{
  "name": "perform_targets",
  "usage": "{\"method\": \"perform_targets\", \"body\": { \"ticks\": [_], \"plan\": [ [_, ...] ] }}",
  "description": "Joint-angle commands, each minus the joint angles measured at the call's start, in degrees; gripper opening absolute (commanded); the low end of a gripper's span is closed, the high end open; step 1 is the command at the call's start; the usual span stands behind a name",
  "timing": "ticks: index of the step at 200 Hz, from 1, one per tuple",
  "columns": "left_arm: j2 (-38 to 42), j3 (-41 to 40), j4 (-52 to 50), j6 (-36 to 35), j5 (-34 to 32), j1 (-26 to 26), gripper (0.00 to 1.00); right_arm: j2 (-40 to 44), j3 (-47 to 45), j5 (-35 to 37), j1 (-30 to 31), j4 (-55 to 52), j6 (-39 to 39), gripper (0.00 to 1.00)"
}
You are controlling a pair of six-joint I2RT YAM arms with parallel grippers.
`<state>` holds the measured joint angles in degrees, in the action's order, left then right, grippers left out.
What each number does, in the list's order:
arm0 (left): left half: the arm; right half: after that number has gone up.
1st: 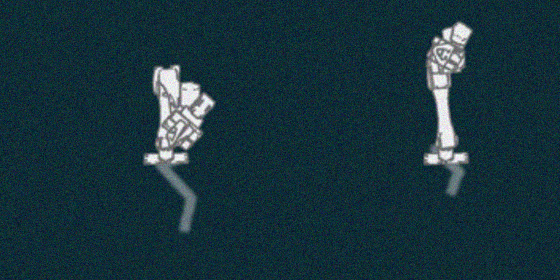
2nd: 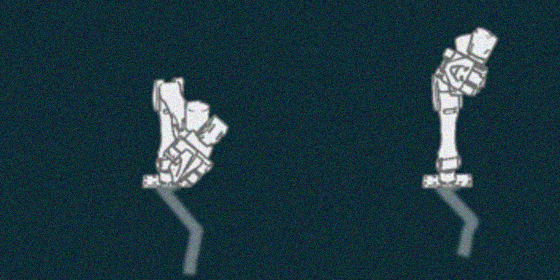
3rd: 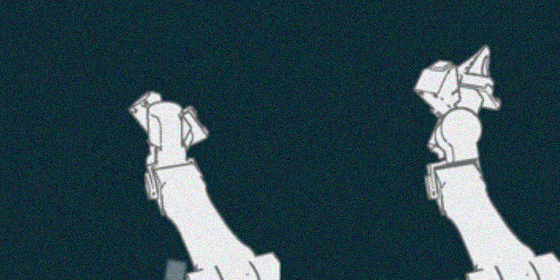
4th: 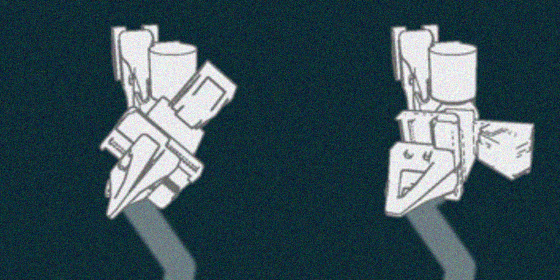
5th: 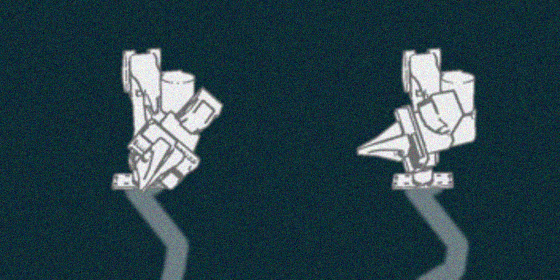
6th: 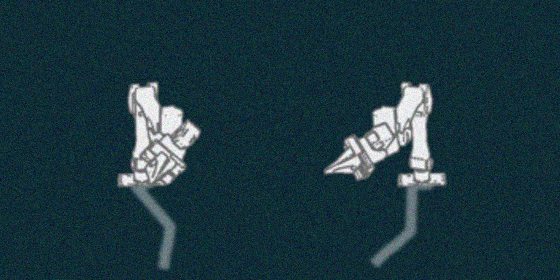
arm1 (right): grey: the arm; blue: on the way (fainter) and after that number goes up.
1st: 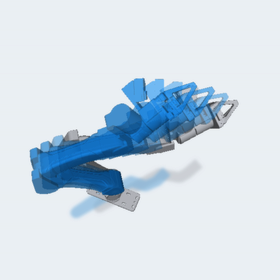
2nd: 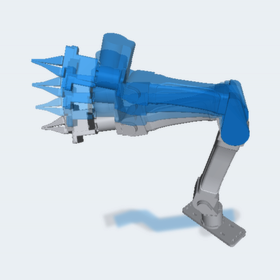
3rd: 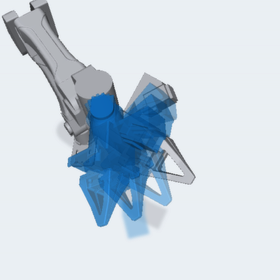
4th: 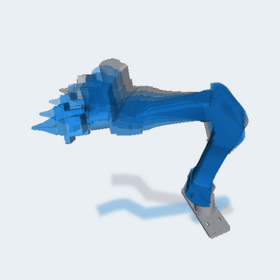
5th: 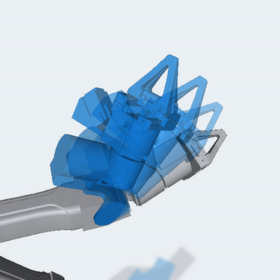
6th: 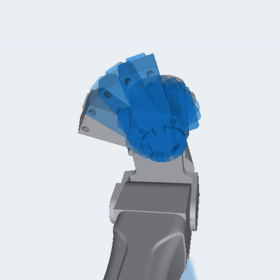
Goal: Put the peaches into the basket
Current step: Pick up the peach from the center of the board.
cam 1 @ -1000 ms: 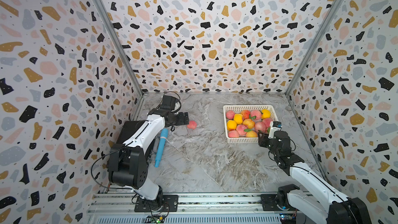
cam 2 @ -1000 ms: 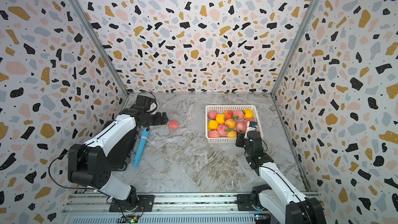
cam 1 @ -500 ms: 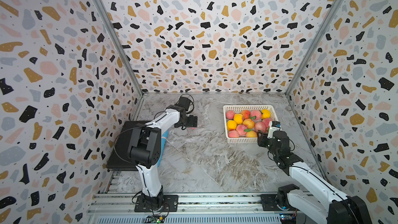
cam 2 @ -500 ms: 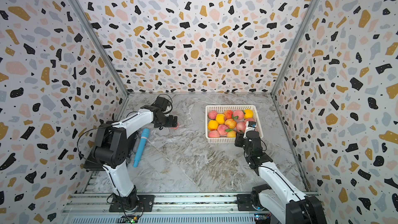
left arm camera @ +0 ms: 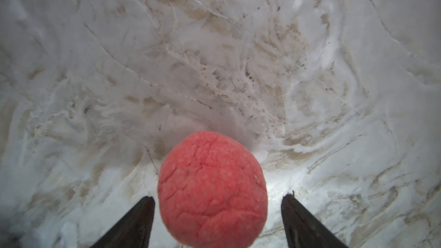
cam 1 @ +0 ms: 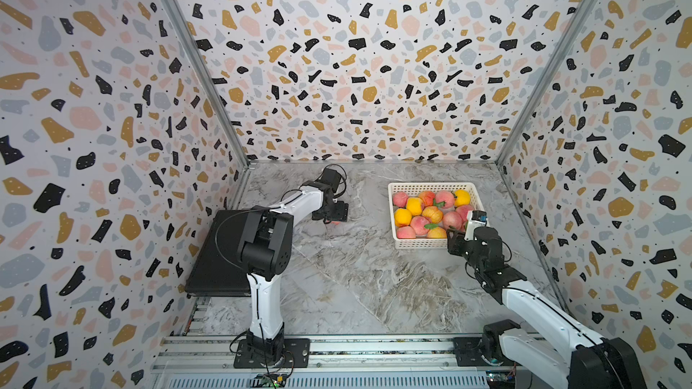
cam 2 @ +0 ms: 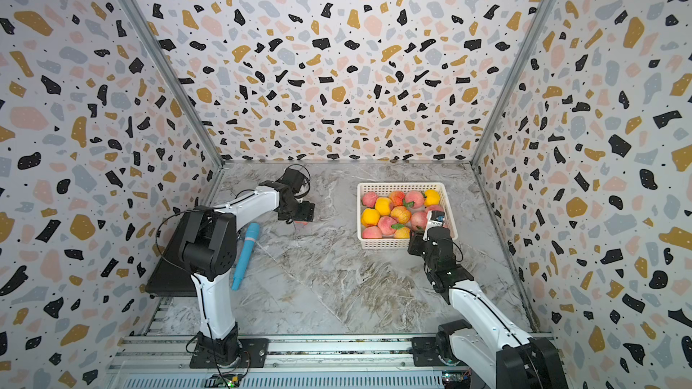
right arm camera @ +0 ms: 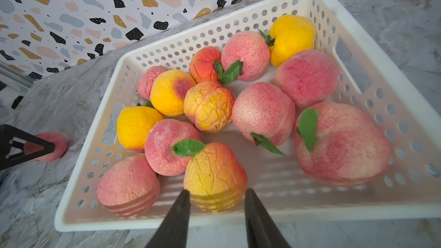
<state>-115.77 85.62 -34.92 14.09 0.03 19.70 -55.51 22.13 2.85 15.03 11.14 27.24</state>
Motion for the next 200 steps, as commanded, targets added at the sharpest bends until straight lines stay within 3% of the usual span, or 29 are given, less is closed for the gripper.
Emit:
{"method": "perform_targets", "body": {
  "ticks": [1,82,156,200],
  "plan": [
    [-0.61,1.06,-0.87,-0.47,-1.07,0.51,0.79,0.39,1.77,0.76,0.27,0.29,-0.42,0.4],
    [1.44,0.55,-1.03,-0.93,-0.56,1.08,0.59,0.83,1.64,1.28,0.27,-0.15,-0.44,0.4],
    [6.74,0.38,-1.82,-1.29,-0.34,3.53,0.54,0.88,1.67,2.32,0.27,-0.5,-0.44,0.4],
    [10.96,2.5,-2.65,-1.51,-1.08,8.46,0.54,0.84,1.51,3.19,0.31,-0.5,-0.26,0.41]
  ]
}}
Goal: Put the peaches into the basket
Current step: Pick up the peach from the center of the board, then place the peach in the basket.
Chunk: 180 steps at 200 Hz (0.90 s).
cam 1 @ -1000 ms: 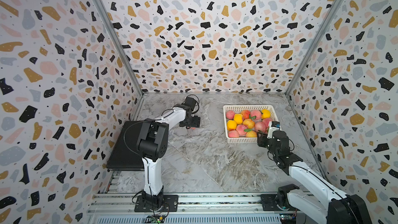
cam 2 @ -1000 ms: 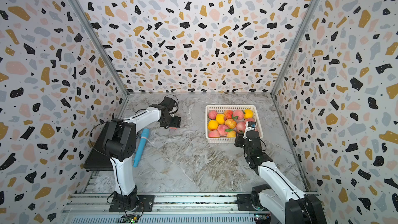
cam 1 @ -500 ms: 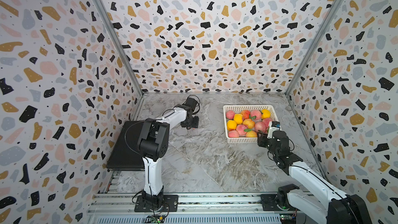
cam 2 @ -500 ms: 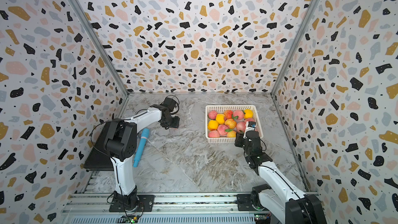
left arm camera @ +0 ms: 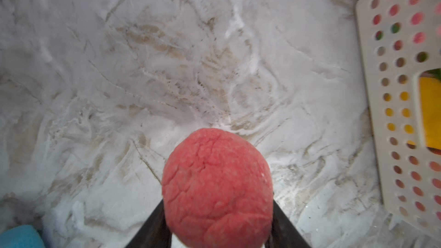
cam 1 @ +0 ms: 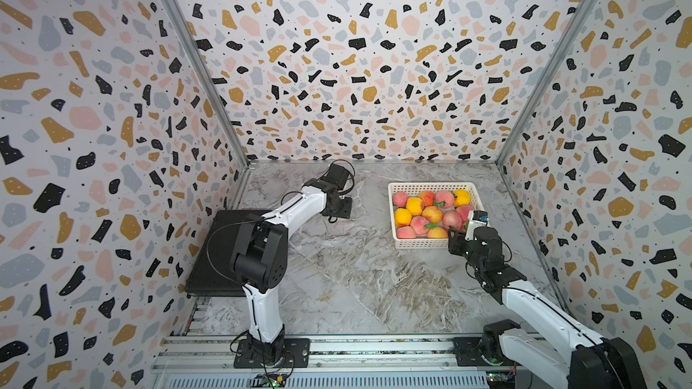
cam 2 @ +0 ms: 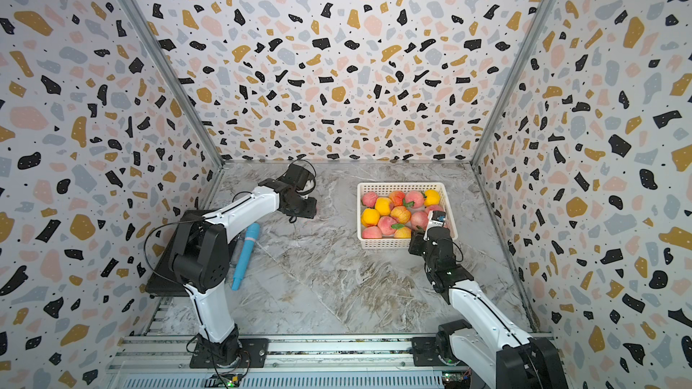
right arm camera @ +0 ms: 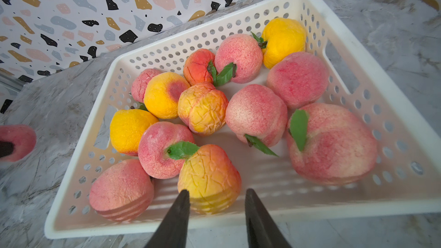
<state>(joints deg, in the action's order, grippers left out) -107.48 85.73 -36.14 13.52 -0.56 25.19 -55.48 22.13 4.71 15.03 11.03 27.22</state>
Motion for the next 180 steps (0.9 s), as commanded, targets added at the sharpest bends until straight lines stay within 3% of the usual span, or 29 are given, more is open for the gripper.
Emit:
{"method": "perform_targets", "body": {
  "ticks": [1,49,96,180],
  "plan": [
    [2.7,2.54,-1.45,-0.9,-0.49,3.13,0.54,0.82,1.51,1.34,0.29,-0.39,-0.24,0.41],
    [2.3,9.04,-0.93,-2.38,-1.58,11.47,0.54,0.38,1.34,2.32,0.27,-0.32,0.06,0.41],
    [-3.52,17.04,0.5,-5.15,-1.99,18.72,0.54,1.05,0.82,3.7,0.27,-0.2,0.28,0.41],
    [-20.29,33.43,1.29,-8.67,-1.72,24.43,0.54,2.13,0.27,5.92,0.27,-0.7,0.82,0.42]
  ]
}}
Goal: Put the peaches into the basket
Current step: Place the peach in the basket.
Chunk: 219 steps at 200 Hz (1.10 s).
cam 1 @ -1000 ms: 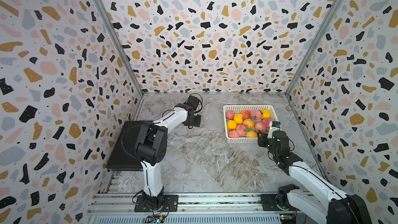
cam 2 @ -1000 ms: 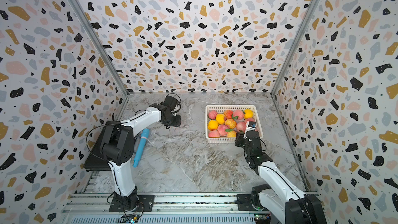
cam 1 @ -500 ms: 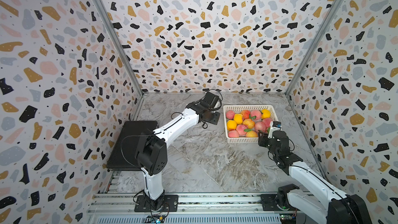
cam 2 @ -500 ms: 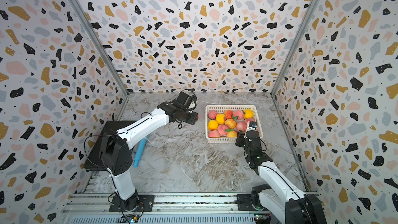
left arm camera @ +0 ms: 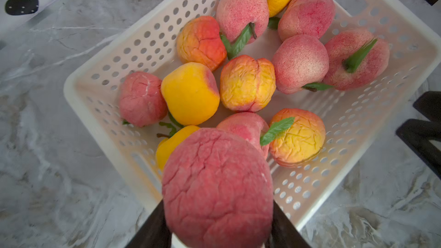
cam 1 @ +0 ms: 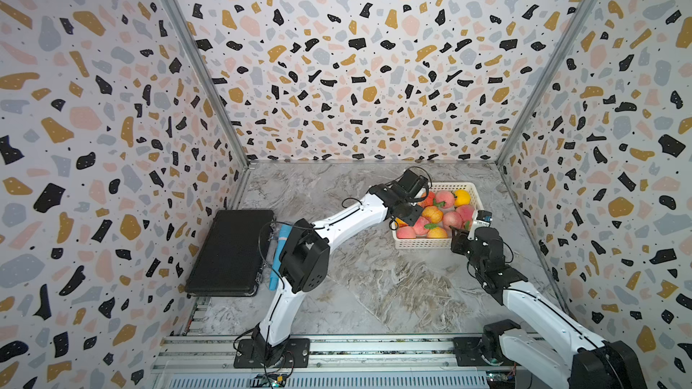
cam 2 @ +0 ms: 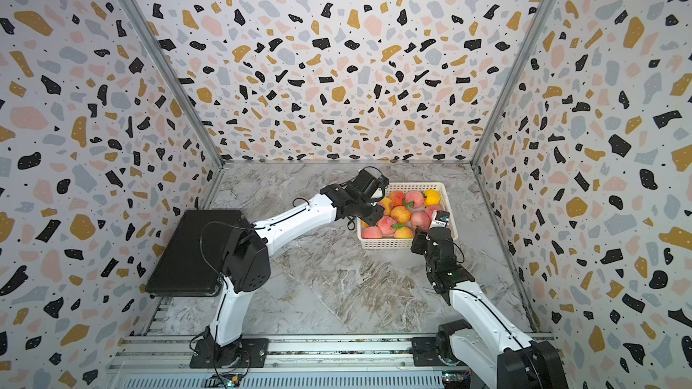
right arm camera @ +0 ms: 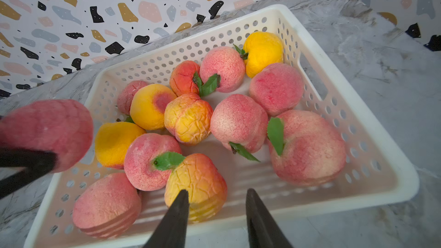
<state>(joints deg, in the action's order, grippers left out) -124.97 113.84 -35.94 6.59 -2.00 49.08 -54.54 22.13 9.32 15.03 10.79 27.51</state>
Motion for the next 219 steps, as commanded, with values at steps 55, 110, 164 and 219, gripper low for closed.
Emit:
{"method": "perform_targets", "body": {
  "ticks": [55,110,164,219],
  "plan": [
    [-11.62,13.6,0.43,-2.94,-2.58,0.57,0.55,1.22,-0.16,1.47,0.27,-0.06,0.59,0.42],
    [-15.81,18.16,-0.9,-3.86,-5.23,0.32,0.62,1.15,-0.16,1.49,0.27,-0.07,0.43,0.42],
    [-11.6,16.87,-3.22,-3.26,-6.15,0.31,0.83,0.93,-0.1,1.31,0.27,0.02,0.35,0.42],
    [9.47,1.32,-4.39,-3.3,-8.67,-1.07,0.93,0.23,0.37,1.26,0.27,-0.24,-0.06,0.44]
  ]
}}
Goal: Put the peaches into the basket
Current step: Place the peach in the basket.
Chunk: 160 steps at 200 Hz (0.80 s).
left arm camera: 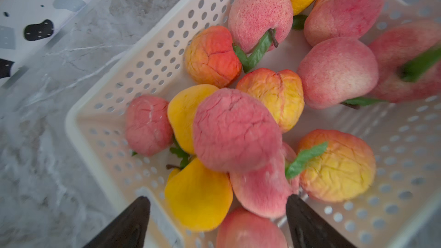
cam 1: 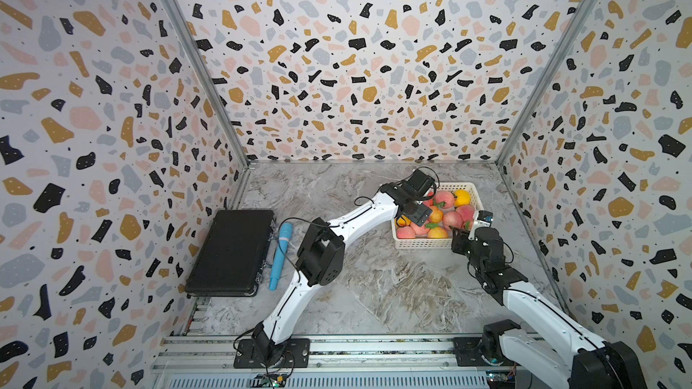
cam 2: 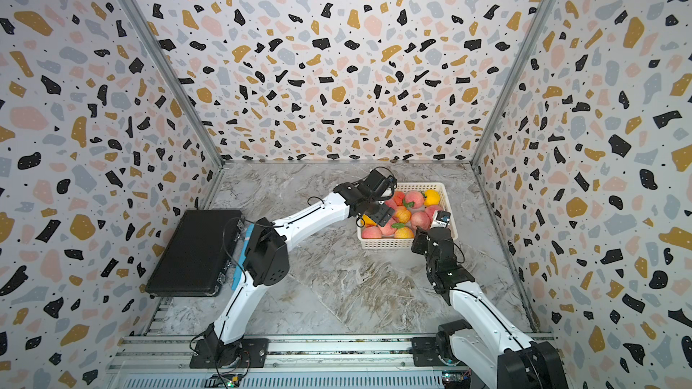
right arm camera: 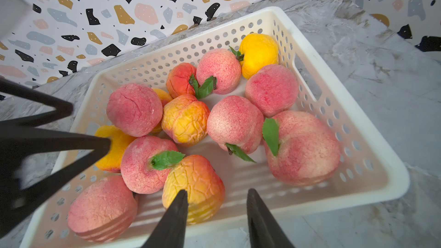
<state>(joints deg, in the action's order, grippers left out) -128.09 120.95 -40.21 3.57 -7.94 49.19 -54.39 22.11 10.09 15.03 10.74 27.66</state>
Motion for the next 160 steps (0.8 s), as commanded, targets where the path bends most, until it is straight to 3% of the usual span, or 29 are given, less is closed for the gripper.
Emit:
{"method": "perform_targets", "body": {
  "ticks": [1,52,89,139,160],
  "plan": [
    [13.08,-6.19,-0.13,-0.21,-2.75,-1.24,0.93,0.07,0.39,0.52,0.27,-0.15,-0.22,0.44],
    [37.16,-34.29,8.76,5.15,0.59,-9.34,0.96,-0.02,0.77,3.59,0.27,-1.01,-2.38,0.44],
    [47.61,-49.82,14.08,9.86,2.37,-15.7,0.97,0.07,1.56,4.05,0.27,-3.24,-4.07,0.48],
    [56.73,-66.98,21.81,14.56,3.98,-20.88,0.98,-2.38,9.08,10.28,0.1,-12.61,-5.46,0.64],
    [58.92,-71.37,24.43,15.5,5.06,-22.26,0.99,-4.92,14.42,13.27,-1.49,-17.12,-7.09,0.8]
  ]
}}
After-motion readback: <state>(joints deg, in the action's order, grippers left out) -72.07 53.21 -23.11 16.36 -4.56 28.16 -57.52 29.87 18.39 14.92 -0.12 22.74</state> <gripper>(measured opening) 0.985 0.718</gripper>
